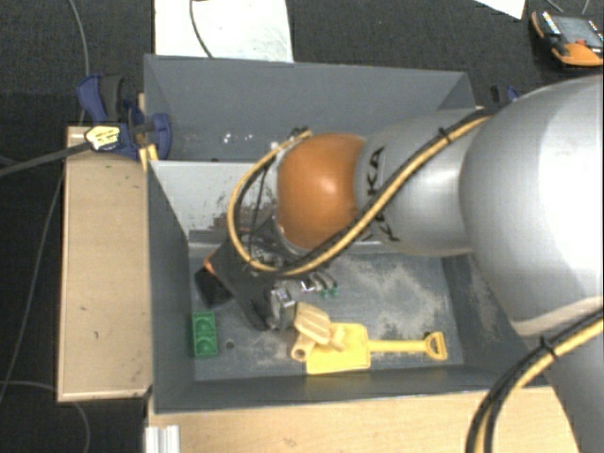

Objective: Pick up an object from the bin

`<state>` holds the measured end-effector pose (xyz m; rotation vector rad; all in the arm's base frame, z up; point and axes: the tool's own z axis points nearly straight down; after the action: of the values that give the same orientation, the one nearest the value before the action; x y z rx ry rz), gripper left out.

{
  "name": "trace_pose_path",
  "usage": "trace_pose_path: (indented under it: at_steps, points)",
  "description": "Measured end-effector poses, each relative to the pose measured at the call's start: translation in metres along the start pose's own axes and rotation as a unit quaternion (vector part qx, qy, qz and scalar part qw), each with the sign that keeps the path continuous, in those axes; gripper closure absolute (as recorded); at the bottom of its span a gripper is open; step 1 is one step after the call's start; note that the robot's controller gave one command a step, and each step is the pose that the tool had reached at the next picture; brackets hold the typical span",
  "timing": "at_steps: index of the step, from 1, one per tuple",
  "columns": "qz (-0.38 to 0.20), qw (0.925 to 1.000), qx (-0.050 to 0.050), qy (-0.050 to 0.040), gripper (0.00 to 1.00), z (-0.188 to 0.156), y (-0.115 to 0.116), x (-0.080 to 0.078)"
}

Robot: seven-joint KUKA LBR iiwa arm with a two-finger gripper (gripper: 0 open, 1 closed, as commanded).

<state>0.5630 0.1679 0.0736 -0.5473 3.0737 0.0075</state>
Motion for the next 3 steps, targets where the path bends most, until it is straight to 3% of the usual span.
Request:
trace_pose_path:
  at_steps: [1, 2, 3]
  points:
    - [0.304, 0.9525, -0.003, -0.0141, 0.0, -0.006, 0.038, 0.056]
    - [0.011, 0.9999, 0.0, -0.0062, 1.0, -0.004, 0.002, 0.002]
    - [0.012, 0.9999, 0.0, -0.006, 1.0, -0.004, 0.003, 0.003]
